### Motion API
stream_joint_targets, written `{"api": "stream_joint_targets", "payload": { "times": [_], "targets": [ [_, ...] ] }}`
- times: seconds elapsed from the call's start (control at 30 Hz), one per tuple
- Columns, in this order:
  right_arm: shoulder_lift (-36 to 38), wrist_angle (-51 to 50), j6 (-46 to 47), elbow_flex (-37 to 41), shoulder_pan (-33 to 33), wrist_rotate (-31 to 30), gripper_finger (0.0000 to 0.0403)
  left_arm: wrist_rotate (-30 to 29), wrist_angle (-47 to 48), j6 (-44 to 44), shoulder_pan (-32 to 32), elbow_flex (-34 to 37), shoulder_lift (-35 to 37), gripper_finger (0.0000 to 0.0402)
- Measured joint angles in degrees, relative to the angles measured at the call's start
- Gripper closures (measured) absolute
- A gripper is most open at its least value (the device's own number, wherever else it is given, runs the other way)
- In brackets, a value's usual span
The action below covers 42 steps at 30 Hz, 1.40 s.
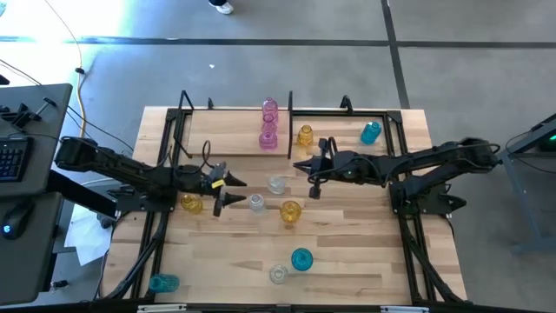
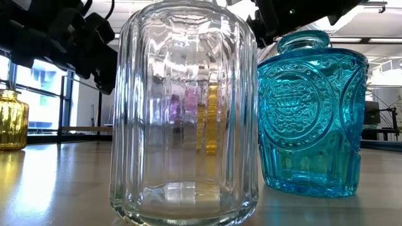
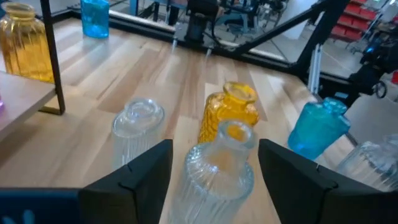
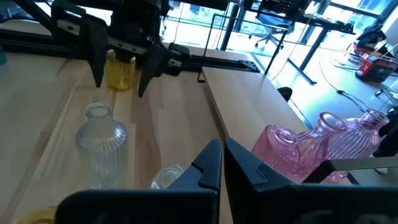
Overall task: Sort vases onto shelf
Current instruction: Put the right transparent vase on the shelf
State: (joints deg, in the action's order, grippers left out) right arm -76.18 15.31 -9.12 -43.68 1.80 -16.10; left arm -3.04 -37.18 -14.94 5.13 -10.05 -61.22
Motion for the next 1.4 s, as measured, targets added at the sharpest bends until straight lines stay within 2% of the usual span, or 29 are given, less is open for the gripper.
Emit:
{"api": "stream_joint_targets", "payload": {
  "times": [0.27, 0.67, 0.83, 1.0, 1.4],
  "targets": [
    [0.0, -0.5, -0.4, 0.0, 0.0, 0.0, 0.0403, -1.6, 0.1, 0.0, 1.5, -3.0, -6.5, 0.0174],
    [0.0, -1.0, -0.4, 0.0, 0.0, 0.0, 0.0403, -1.8, 0.0, 0.1, 3.6, -5.8, -10.6, 0.0174],
    [-0.1, -1.3, -0.4, 0.0, 0.0, 0.0, 0.0403, -3.9, 0.0, 1.4, 4.5, -7.2, -13.3, 0.0174],
    [-0.1, -1.6, -0.4, 0.0, 0.0, 0.0, 0.0403, -5.9, -0.4, 4.1, 4.7, -8.3, -14.0, 0.0174],
    [-0.1, -2.6, -0.4, 0.0, 0.0, 0.0, 0.0403, -7.3, -0.4, 3.6, 4.7, -8.6, -14.0, 0.0176]
  ]
}}
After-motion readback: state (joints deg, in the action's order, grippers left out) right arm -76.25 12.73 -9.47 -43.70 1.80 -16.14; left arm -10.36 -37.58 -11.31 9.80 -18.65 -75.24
